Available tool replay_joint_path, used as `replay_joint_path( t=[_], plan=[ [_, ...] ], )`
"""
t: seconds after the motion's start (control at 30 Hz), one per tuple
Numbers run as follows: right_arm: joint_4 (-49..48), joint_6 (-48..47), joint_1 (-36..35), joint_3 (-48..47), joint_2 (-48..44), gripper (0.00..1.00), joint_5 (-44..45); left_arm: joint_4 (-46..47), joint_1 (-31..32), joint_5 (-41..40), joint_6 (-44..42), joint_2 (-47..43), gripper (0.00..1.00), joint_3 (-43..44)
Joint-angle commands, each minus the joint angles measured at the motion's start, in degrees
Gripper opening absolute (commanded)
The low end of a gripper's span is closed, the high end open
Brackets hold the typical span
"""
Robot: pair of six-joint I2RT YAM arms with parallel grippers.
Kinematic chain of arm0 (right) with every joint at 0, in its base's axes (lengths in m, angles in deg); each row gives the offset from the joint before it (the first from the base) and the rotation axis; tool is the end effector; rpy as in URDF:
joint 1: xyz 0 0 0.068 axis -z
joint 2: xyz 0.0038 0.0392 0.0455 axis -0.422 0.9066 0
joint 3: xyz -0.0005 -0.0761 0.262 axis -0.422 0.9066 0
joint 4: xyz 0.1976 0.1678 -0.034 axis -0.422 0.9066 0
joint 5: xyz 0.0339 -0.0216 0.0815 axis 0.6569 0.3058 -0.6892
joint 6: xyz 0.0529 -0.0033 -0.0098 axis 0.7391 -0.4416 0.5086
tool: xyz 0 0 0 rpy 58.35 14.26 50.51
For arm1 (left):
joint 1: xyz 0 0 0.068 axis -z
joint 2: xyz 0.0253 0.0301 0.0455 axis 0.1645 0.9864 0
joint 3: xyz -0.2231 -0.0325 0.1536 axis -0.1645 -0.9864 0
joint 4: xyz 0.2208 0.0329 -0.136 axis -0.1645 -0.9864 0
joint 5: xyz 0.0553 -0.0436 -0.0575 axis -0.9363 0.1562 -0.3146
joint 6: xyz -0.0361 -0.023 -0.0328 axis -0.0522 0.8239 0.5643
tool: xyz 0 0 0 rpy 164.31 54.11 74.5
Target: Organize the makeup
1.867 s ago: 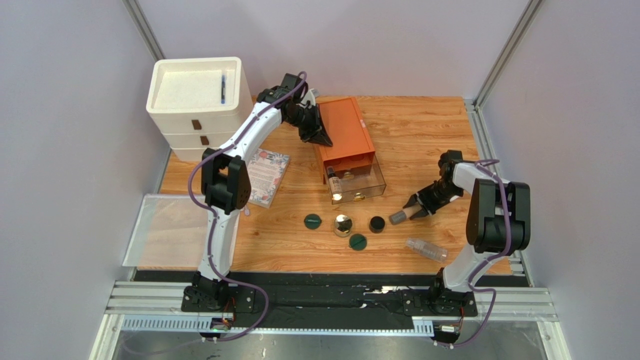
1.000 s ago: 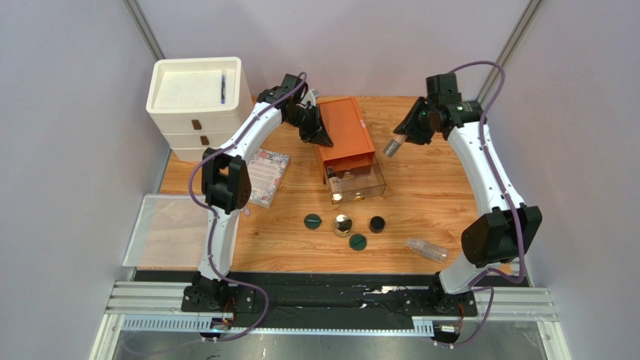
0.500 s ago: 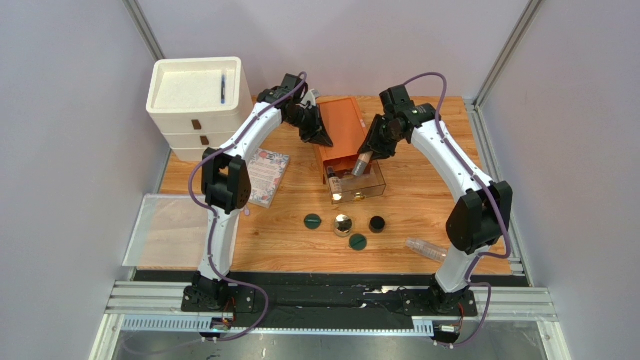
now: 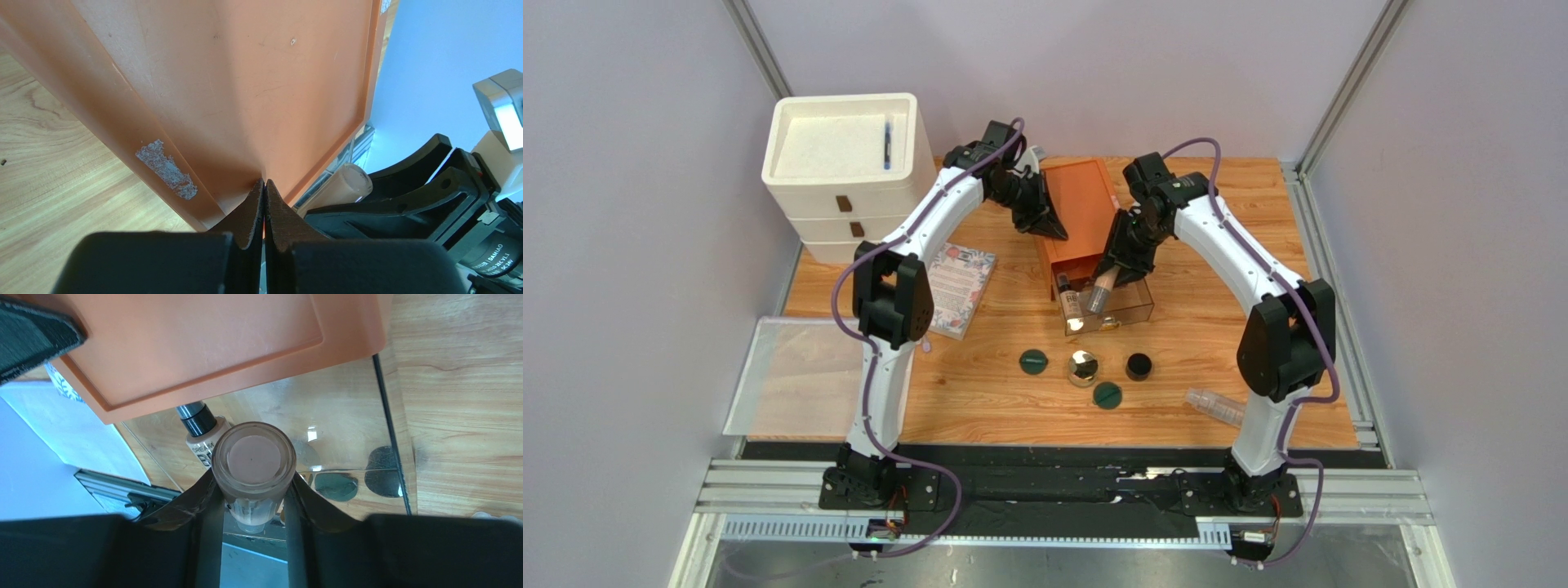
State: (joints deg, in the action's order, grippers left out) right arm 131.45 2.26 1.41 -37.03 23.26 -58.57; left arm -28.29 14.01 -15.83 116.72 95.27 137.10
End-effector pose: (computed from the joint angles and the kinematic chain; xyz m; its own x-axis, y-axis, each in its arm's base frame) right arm 0.3445 0.1590 0.2907 -0.9623 0.2463 -0.1155 0.1886 0.9100 0.3694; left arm 0.4458 -0.2174 0.2668 -0.9902 -0.1015 -0.0958 0.0015 0.6787 -0.7344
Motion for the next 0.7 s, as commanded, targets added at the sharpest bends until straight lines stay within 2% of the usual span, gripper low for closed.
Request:
replay_joint_path(
  t=[0.0, 0.07, 0.1, 0.33, 0.5, 0.67],
  plan=[
    [2.9, -1.8, -0.5, -2.5, -0.4, 0.43, -6.0, -1.3, 0.0, -2.4, -0.8, 2.0, 0.0, 1.3],
    [2.4, -2.2, -0.4, -2.6, -1.3, 0.61, -5.7, -1.4, -0.1, -2.4, -0.9, 2.0, 0.0, 1.3],
    [2.4, -2.6, -0.4, -2.8, -1.7, 0.74, -5.6, -1.3, -0.1, -2.4, -0.9, 2.0, 0.0, 1.3],
    [4.6, -2.3, -0.3, -4.6, -3.0, 0.75, -3.5, -1.4, -0.3, -2.5, -1.0, 1.6, 0.0, 1.0],
    [5.8, -1.7, 1.0, -4.7, -7.5, 0.75, 0.5, -1.5, -0.4, -2.5, -1.4, 1.3, 0.0, 0.9],
    [5.3, 2.2, 6.7, 2.6, -14.6, 0.76, 1.0, -1.5, -0.5, -2.3, -1.5, 1.3, 0.0, 0.9]
  ],
)
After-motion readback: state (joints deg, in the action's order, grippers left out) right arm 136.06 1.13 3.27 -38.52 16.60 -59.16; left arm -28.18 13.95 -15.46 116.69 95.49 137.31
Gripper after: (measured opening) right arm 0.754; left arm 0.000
